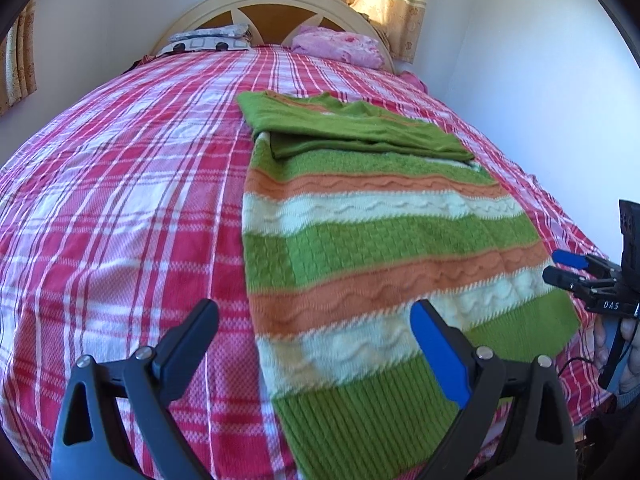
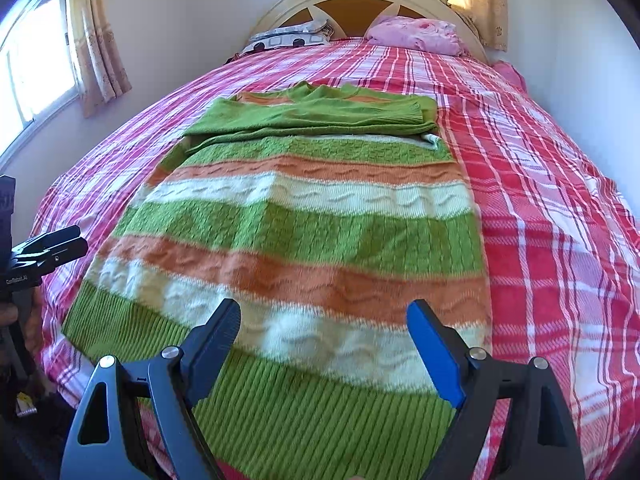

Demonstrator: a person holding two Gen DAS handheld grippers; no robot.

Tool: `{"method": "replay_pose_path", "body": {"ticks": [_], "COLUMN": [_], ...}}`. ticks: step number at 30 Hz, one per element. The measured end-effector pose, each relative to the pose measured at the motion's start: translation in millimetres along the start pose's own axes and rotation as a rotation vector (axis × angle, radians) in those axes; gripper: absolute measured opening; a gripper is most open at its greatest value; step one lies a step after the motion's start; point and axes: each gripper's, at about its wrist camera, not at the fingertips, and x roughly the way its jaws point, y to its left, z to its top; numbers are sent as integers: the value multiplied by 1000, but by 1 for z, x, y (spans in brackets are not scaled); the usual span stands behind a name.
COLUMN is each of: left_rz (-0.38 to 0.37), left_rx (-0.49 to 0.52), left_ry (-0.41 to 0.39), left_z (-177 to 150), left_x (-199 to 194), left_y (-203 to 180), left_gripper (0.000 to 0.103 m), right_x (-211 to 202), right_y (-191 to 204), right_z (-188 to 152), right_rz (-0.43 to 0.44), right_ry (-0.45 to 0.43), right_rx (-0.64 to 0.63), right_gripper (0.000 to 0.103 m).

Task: Fold small clothes
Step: 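Move both tools back along the striped body toward the ribbed green hem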

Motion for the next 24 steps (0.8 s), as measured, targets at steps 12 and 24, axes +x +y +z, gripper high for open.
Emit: {"method": "replay_pose_path", "body": {"ticks": [12,24], "left_rz": [-58,-120], "left_rx": [-37,-74], "left_ry": [84,134], "left_z": [-45,-60], "left_x": [-17,-10], "left_y": [3,-5], "left_gripper": [95,72], "right_x": [-14,-17], "right_y": [-13,-36], "right_z": [-31,-54], "right_rz": [-9,-16], "right_ry": [-8,-8], "right_rx": [48,111], "right_gripper": [86,86]}}
